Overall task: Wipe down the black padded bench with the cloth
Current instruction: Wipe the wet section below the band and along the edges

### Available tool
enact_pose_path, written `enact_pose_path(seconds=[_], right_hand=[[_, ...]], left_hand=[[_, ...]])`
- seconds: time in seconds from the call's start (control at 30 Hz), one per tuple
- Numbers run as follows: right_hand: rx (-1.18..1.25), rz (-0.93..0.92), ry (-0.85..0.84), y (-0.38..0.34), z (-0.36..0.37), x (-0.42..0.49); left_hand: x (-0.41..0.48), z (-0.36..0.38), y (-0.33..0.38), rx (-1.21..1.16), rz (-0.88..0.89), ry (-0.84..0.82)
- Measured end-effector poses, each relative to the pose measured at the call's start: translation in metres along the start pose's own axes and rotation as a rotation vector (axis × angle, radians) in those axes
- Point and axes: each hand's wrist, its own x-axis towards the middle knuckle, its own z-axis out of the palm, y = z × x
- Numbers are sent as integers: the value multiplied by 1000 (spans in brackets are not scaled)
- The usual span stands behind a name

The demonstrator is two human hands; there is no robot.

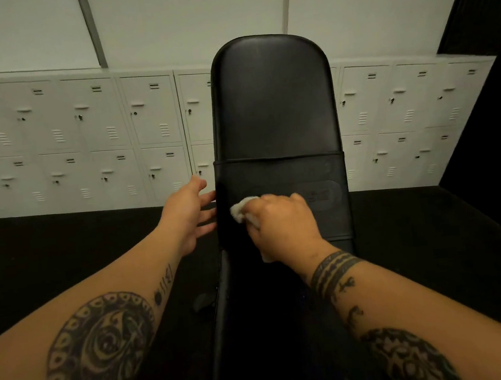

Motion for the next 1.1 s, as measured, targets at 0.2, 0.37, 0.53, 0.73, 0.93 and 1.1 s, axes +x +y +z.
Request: enact_pose_path(seconds=[0.2, 0.37, 0.53, 0.73, 0.93, 1.1], right_hand=[[139, 139, 89, -26, 0, 48], [80, -14, -5, -38, 5, 56], [146, -138, -75, -21, 7, 8], [148, 50, 12, 2, -6, 23], [233, 130, 88, -26, -8, 68], [140, -40, 1, -22, 3, 39]], left_hand=[[3, -4, -5, -109, -52, -59], [17, 7, -6, -137, 0, -29], [18, 29, 10, -97, 35, -62], [31, 18, 5, 114, 56, -18], [23, 14, 12, 42, -3, -85], [32, 9, 14, -41, -91, -120]])
